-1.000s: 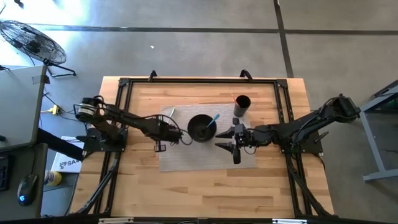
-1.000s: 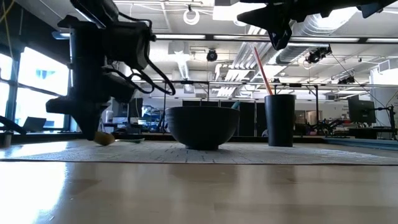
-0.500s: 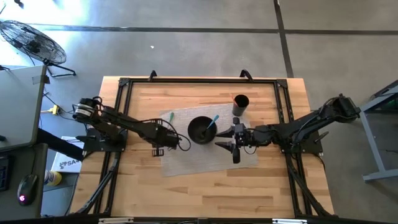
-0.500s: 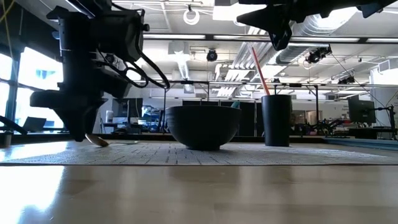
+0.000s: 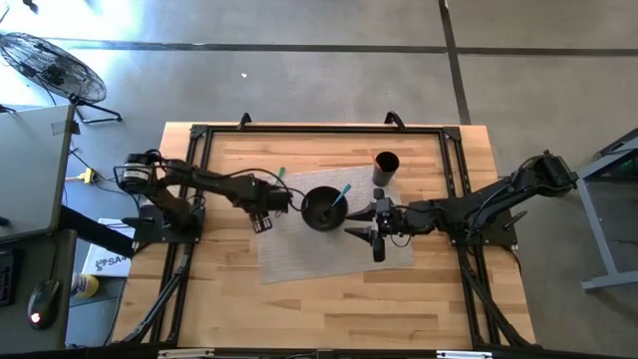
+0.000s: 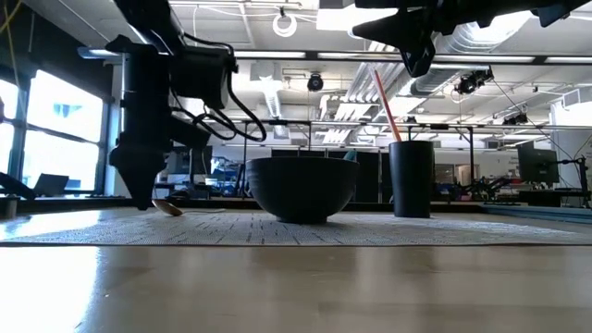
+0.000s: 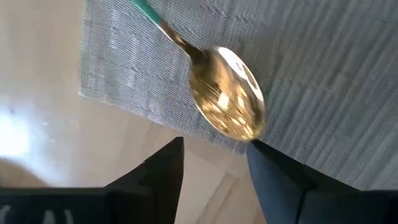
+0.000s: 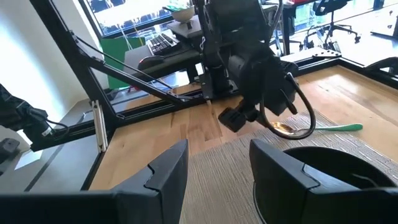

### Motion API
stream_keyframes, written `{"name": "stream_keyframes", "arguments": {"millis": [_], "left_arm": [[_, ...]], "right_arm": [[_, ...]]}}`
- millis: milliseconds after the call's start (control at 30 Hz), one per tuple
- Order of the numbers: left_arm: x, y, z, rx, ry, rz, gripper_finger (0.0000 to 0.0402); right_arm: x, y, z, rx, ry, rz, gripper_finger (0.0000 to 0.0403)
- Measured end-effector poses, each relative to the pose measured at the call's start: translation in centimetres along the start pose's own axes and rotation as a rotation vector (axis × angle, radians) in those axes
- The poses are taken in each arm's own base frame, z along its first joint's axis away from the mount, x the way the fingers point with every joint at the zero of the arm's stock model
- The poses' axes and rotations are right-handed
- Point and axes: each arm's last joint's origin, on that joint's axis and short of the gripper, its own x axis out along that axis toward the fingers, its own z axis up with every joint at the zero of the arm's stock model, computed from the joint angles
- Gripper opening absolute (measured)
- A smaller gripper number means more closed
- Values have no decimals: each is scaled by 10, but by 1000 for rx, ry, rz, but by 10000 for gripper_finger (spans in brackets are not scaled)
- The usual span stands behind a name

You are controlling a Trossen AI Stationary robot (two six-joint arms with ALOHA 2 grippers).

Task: Pick & Place Utensil
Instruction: Put the green spoon into the black bowl

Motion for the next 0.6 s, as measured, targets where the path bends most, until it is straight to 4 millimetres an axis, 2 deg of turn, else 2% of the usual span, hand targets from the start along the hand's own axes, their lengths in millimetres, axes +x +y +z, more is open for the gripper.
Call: {"name": "stream_keyframes", "arguments": {"millis": [133,300,400,500,600], "left_arm": [[0,3,-4,19,47,-15,160],[-16,12,-14,26,53,-7,143],[-29,23,-13,-56,-35,-36,136],[-39,32,-2,-196,-197,-97,137],[-38,40,7,-314,-299,-159,143]], "right_arm": [[0,0,0,-1,2,-1,165],[0,0,0,-2,1,-6,165],[0,-1,0,-3,-2,-28,165],[0,-1,-1,-4,0,-30,165],[0,-1,-1,14,1,-30,165]]}}
